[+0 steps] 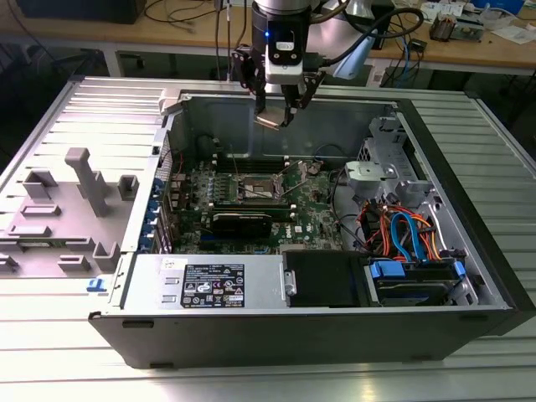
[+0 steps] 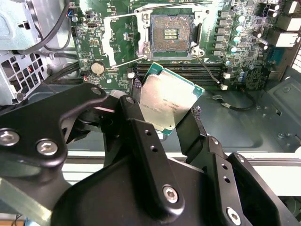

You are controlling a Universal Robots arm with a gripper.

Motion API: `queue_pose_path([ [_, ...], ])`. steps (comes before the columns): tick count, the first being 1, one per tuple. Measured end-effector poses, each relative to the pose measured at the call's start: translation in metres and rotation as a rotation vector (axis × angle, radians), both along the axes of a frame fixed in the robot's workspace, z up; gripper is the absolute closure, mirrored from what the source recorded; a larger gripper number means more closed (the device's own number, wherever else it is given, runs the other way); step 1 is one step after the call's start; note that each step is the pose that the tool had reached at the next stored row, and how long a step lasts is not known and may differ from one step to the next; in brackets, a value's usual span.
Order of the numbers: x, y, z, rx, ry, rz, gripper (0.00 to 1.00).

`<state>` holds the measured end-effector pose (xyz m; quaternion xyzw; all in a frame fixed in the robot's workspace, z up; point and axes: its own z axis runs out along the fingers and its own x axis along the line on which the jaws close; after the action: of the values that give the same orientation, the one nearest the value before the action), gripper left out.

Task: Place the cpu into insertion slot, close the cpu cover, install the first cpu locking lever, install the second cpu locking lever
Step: 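Place the cpu into insertion slot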

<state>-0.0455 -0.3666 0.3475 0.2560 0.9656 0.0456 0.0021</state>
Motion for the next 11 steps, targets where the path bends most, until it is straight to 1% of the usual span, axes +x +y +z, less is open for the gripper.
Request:
queue_pose_path([
  [11, 0.0000, 0.0000, 0.0000, 0.0000, 0.0000, -0.002, 0.46],
])
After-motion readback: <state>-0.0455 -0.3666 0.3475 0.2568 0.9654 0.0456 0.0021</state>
